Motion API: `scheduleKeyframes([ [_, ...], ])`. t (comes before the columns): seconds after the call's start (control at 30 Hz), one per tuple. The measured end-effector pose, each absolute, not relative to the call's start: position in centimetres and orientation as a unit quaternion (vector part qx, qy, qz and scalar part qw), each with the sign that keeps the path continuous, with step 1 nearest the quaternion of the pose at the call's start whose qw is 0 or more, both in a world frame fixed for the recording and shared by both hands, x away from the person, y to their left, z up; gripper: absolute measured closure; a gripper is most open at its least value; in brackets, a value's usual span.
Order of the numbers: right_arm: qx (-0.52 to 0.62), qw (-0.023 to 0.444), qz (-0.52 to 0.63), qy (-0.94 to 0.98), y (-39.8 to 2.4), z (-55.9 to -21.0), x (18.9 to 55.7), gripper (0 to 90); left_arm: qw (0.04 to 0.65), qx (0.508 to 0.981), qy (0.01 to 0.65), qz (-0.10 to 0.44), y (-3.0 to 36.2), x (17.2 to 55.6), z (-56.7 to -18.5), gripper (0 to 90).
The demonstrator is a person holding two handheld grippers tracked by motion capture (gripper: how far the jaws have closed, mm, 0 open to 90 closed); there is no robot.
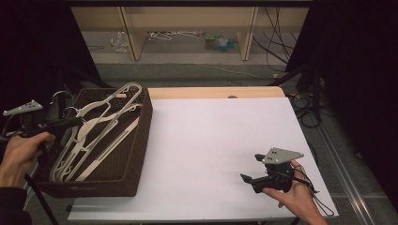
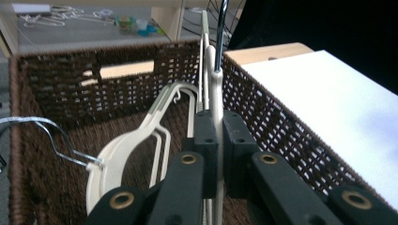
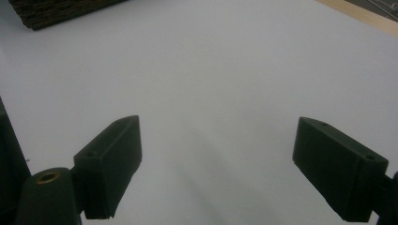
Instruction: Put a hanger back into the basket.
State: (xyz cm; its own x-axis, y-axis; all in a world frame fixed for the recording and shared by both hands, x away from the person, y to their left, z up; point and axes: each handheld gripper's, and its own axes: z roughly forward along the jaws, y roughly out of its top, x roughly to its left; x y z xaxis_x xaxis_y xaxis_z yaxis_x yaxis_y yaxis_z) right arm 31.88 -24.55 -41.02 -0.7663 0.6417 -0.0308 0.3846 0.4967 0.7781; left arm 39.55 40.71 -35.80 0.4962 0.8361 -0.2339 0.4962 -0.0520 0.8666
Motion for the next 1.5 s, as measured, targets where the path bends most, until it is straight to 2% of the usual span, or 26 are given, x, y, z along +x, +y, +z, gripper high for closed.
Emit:
scheduleKeyframes([
  [0.43,0.304,0.159,0.399,0.85,-24.6,-41.0,31.8,16.8,0.473,0.728,0.478,0.135,39.6,40.8,-38.6,85.4],
  [0.73,0.305,0.156,0.399,0.85,-24.6,-41.0,31.8,16.8,0.44,0.717,0.514,0.165,39.5,41.5,-40.1,83.7],
  [0.8,0.303,0.158,0.399,0.851,-24.6,-41.0,31.8,16.8,0.422,0.718,0.524,0.177,39.7,41.5,-40.1,76.4],
  [0.9,0.301,0.157,0.399,0.852,-24.6,-41.0,31.8,16.8,0.405,0.718,0.535,0.182,40.0,41.4,-40.1,75.1],
  [1.07,0.302,0.156,0.398,0.852,-24.6,-41.0,31.8,16.8,0.379,0.713,0.551,0.211,40.3,41.0,-39.9,66.1],
  [1.17,0.304,0.156,0.398,0.851,-24.5,-41.0,31.8,16.8,0.383,0.712,0.548,0.215,40.1,40.9,-39.7,65.8],
  [1.3,0.304,0.158,0.4,0.85,-24.6,-41.0,31.8,16.8,0.398,0.699,0.547,0.234,39.3,40.2,-39.0,61.2],
  [1.5,0.302,0.161,0.404,0.848,-24.5,-41.0,31.8,16.7,0.473,0.675,0.511,0.243,36.5,38.3,-37.6,51.2],
])
